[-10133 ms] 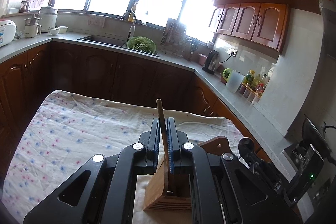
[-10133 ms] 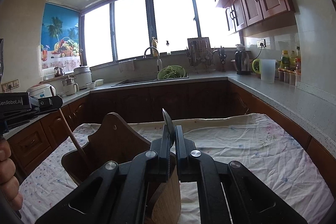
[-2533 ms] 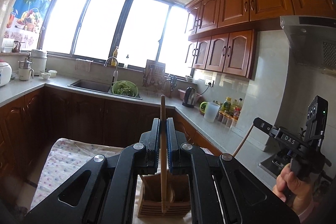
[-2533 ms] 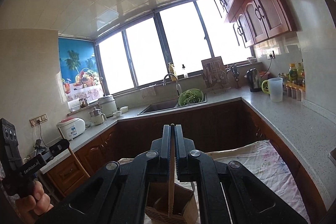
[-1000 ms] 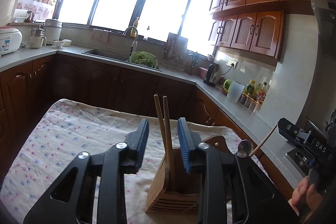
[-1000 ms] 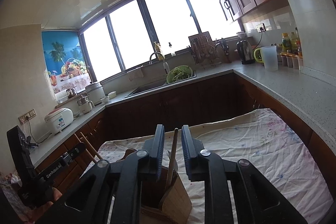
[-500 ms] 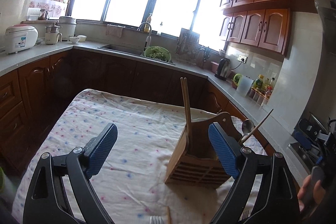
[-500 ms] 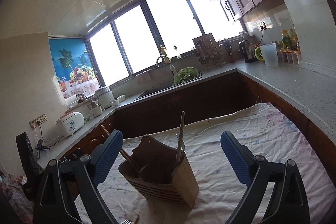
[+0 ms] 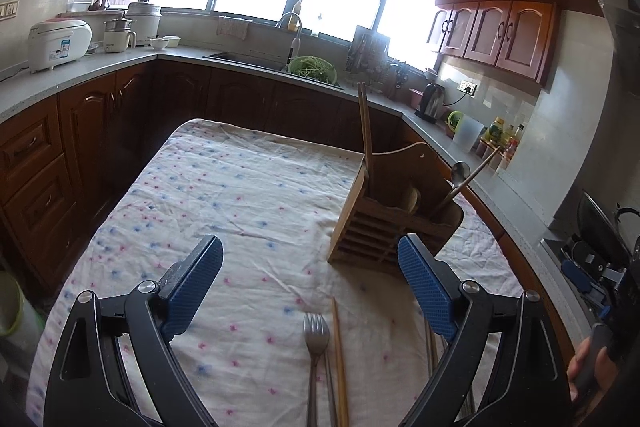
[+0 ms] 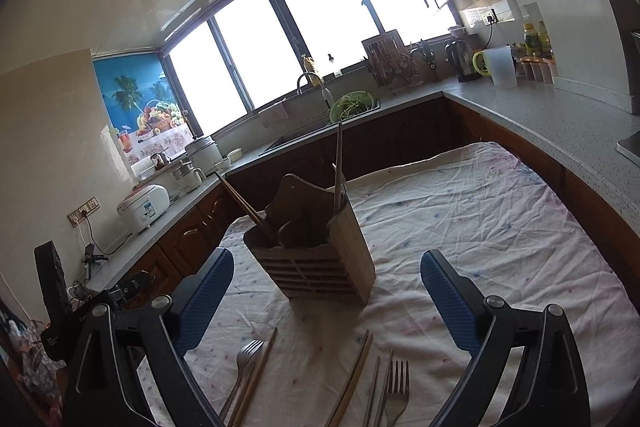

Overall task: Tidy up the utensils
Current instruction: 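Withdraw both open tools from the holder toward the remaining utensils, then close the right tool on a steel chopstick while the left tool grips a wooden chopstick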

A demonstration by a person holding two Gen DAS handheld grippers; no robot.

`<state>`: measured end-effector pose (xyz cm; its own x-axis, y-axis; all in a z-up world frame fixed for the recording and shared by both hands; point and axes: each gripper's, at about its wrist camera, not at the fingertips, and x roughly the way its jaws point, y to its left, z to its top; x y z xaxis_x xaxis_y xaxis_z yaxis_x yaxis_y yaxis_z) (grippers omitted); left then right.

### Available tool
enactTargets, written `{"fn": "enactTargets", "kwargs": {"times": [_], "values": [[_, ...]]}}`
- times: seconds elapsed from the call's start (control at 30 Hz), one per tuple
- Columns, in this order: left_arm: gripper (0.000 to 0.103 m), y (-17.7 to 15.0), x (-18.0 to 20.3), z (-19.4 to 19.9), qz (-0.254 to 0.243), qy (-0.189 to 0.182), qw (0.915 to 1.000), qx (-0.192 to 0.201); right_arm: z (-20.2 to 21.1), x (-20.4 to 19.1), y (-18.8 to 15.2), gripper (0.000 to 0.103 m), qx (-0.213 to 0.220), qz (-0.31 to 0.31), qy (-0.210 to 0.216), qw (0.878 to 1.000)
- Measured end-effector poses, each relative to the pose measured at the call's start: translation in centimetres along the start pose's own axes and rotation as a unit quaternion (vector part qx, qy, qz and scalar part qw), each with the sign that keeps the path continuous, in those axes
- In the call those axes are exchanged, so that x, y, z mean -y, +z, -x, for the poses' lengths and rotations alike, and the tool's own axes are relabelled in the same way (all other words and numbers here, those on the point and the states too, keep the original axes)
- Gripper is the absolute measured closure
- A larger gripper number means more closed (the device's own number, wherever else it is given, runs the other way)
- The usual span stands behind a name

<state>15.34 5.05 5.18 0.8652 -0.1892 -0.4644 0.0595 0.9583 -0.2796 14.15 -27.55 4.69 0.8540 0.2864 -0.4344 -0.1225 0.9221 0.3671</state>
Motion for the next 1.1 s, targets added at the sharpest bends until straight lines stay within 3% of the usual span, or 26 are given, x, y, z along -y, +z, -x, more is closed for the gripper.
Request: {"fn": "enactTargets", "kwargs": {"times": [0.6, 0.83, 1.1], "values": [[0.012, -8.1, -0.3, 1.3, -0.008, -0.007, 0.9962, -0.087, 3.8, 1.7, -7.4, 0.007, -0.073, -0.002, -0.047, 0.996], [0.012, -9.1, 0.5, 1.2, -0.021, -0.011, 0.9944, -0.103, 3.4, 1.5, -9.2, 0.008, -0.096, 0.012, -0.054, 0.994], [0.012, -8.9, 1.0, 0.7, -0.025, -0.016, 0.9936, -0.109, 2.2, 1.7, -9.7, 0.026, -0.113, 0.01, -0.054, 0.992]]}}
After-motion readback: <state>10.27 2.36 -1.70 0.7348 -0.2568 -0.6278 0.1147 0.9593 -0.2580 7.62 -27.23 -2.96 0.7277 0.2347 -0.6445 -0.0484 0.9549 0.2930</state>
